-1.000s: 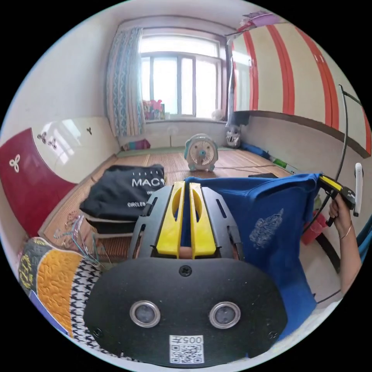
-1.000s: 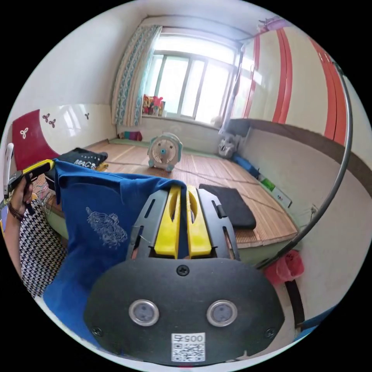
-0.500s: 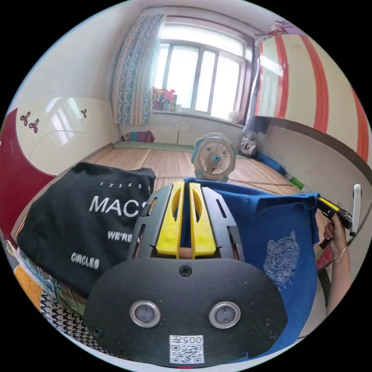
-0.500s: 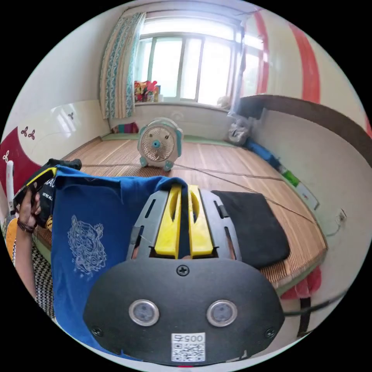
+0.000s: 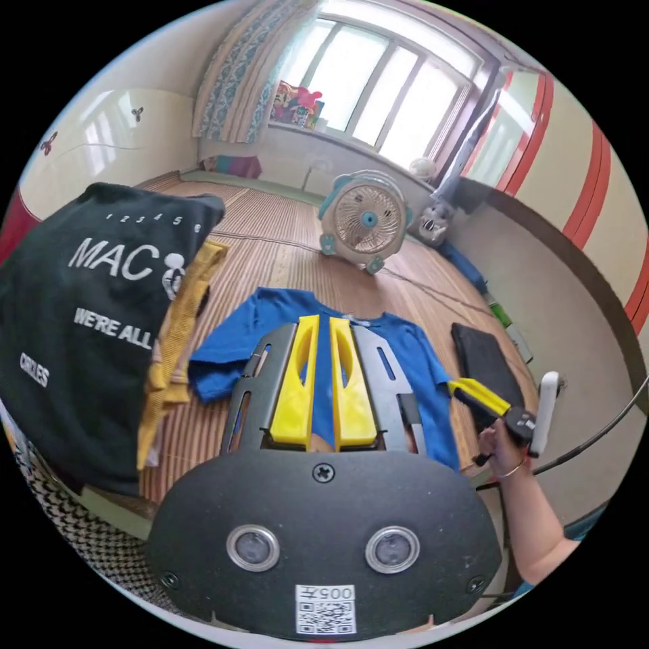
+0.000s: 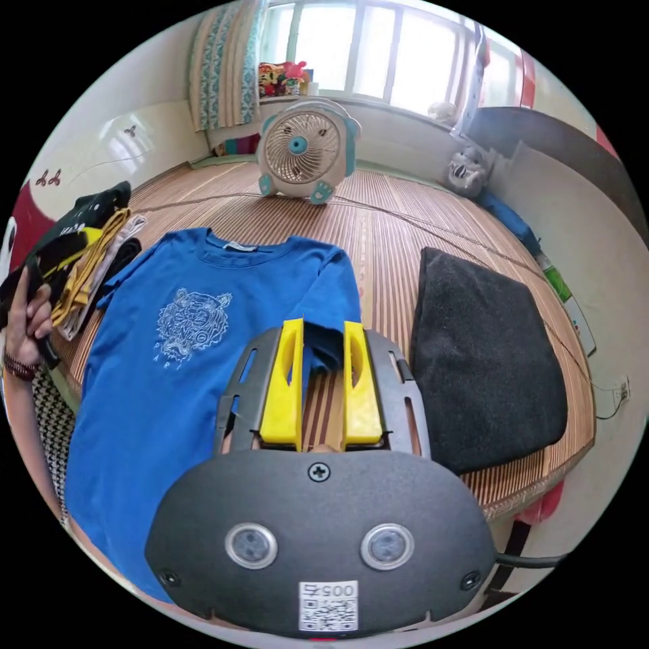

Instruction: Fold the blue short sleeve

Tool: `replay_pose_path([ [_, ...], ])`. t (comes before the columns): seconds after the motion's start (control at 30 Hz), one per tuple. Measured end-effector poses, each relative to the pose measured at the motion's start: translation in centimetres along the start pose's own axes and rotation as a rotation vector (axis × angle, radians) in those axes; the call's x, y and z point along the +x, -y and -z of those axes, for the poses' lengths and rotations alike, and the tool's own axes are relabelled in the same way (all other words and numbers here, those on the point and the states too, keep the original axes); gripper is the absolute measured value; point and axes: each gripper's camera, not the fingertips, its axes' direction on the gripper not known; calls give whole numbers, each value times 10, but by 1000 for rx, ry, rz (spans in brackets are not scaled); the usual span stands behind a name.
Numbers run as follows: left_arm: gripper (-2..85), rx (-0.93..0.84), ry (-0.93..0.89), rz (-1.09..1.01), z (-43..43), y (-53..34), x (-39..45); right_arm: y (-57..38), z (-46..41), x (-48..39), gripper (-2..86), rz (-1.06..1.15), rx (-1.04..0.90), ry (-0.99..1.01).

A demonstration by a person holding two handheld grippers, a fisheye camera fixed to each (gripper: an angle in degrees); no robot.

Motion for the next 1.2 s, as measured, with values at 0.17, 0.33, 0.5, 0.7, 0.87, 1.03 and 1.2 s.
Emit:
replay_pose_path([
  [0.17, 39, -14, -34, 13, -41, -2, 15, 37, 5, -33, 115, 184, -47, -42],
  [0.33, 20, -87, 0, 15, -86, -21, -7, 61, -20, -35, 63, 167, -80, -72],
  [0.5, 1, -23, 27, -8, -82, -11, -18, 85, 16, -36, -5, 105, 19, -212],
  [0.7, 2, -79, -27, -41, -97, -14, -17, 147, 74, 34, -16, -38, 100, -281],
  [0.87, 23, -108, -36, -81, -107, -17, -6, 194, 42, 124, -14, -155, -56, -284],
  [1.03, 49, -171, -50, -109, -122, -26, 1, 193, -24, 155, 5, -227, -187, -221],
  [1.2, 48, -167, -36, -122, -124, -38, 8, 168, -25, 142, 43, -237, -179, -254],
])
